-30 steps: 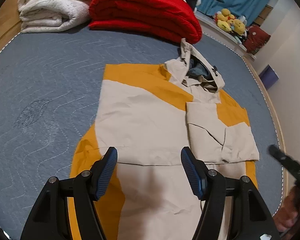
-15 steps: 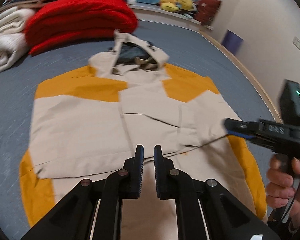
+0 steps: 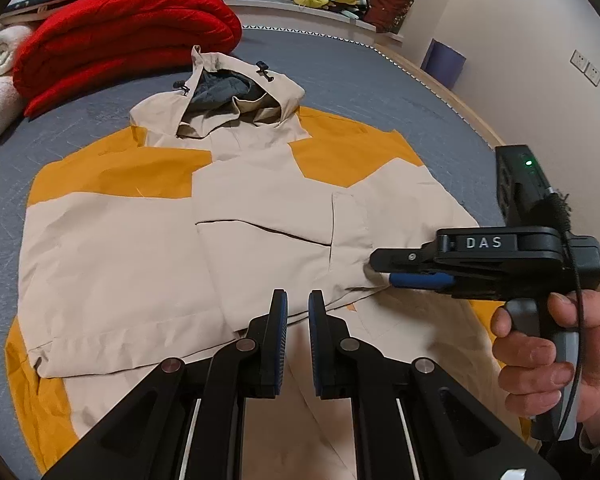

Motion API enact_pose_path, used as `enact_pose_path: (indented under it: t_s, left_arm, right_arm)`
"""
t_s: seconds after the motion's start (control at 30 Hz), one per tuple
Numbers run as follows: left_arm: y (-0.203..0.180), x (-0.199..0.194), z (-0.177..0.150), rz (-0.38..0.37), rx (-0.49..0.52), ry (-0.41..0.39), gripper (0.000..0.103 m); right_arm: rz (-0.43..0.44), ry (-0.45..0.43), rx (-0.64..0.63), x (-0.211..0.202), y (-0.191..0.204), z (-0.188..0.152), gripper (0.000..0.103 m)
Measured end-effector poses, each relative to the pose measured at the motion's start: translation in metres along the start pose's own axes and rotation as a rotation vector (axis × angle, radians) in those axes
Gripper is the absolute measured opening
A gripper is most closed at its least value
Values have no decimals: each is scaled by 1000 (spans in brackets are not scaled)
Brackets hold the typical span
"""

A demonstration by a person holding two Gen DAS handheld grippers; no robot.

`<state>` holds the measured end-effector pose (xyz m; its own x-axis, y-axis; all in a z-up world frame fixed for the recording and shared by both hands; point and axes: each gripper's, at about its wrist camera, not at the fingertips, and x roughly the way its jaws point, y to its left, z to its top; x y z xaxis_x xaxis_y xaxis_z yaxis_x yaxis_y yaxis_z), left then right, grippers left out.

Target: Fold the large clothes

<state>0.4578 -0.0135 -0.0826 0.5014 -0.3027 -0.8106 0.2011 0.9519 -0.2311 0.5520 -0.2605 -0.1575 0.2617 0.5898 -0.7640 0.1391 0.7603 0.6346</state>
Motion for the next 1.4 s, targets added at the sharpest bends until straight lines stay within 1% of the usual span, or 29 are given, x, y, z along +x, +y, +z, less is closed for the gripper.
enact_pose_path:
  t_s: [0.07, 0.17, 0.2, 0.23, 0.27, 0.3, 0.33, 0.4, 0.47, 0.53, 0.57, 0.6, 0.63, 0.67, 0.7, 0.73, 0.77, 0.8, 0.87, 0.9, 1.0, 1.07, 1.1, 1.13, 1.17, 1.23, 1.27, 1.3, 1.4]
  left_arm:
    - [2, 4, -1, -8, -9, 5, 9]
    - [3, 7, -2, -17, -9, 17, 9]
    - [2, 7, -2, -20, -2, 25, 12]
    - [1, 7, -2, -22, 4, 27, 14]
    - [0, 6, -3, -24, 15, 27, 22]
    - [-1, 4, -4, -24, 29, 22, 30]
    - [-1, 3, -3, -25, 35, 18, 33]
    - [1, 2, -3, -21, 33, 11, 42]
    - [5, 2, -1, -28, 15, 8, 43]
    - [10, 3, 0, -33, -8, 10, 44]
    - [12, 3, 1, -28, -19, 9, 44]
    - [14, 3, 2, -24, -28, 9, 44]
    - [15, 4, 2, -22, -36, 9, 44]
    - [17, 3, 2, -21, -42, 9, 44]
    - [18, 3, 2, -16, -48, 11, 44]
    - [20, 4, 3, -13, -51, 13, 44]
    - [20, 4, 2, -11, -53, 16, 44]
    - [20, 5, 2, -12, -51, 19, 44]
    - [18, 6, 2, -9, -42, 23, 44]
    - [17, 7, 1, -7, -33, 27, 44]
    - [12, 9, -2, -12, -10, 39, 44]
    - [10, 10, -3, -20, -3, 45, 44]
    - [9, 11, -3, -24, 1, 48, 44]
    - [8, 12, -3, -27, 2, 50, 44]
    - [7, 12, -3, -29, 4, 51, 44]
    - [6, 12, -3, -35, 4, 51, 47]
    - [6, 12, -3, -35, 0, 49, 48]
    - [7, 12, -3, -37, -6, 47, 49]
    - [10, 9, -2, -37, -26, 33, 49]
  right_arm:
    - [6, 14, 14, 6, -1, 1, 44]
    - [38, 22, 24, 13, 1, 4, 44]
    - [32, 21, 22, 15, 2, 4, 44]
    - [28, 22, 22, 16, 3, 5, 38]
    - [27, 21, 23, 18, 5, 4, 14]
    - [31, 15, 22, 17, 6, 3, 4]
    - [43, 4, 19, 15, 10, 3, 3]
    - [98, -30, -14, 8, 24, 0, 2]
    - [172, -71, -117, -4, 54, -4, 1]
    - [230, -84, -190, -12, 74, -10, 1]
    - [231, -105, -224, -18, 84, -12, 1]
    - [207, -127, -256, -23, 90, -15, 1]
    - [169, -139, -278, -24, 93, -16, 2]
    - [84, -160, -303, -24, 95, -16, 4]
    - [23, -171, -306, -23, 92, -14, 5]
    - [-28, -167, -277, -19, 83, -10, 8]
    - [-48, -138, -223, -12, 72, -5, 14]
    - [-49, -98, -157, -4, 58, -1, 18]
    - [-39, -51, -70, 6, 40, 3, 40]
    - [-40, -30, -37, 11, 31, 4, 44]
    - [-42, 3, -18, 21, 23, 4, 45]
    - [-9, 9, -12, 24, 22, 2, 44]
    - [4, 11, -13, 25, 23, 1, 41]
    - [23, 7, -17, 25, 26, 0, 16]
    - [49, 6, -28, 24, 29, -1, 7]
    - [81, -39, -48, 16, 34, -3, 2]
    - [106, -64, -72, 10, 41, -4, 2]
    - [151, -79, -95, 6, 49, -4, 2]
    - [226, -108, -147, -8, 66, -7, 2]
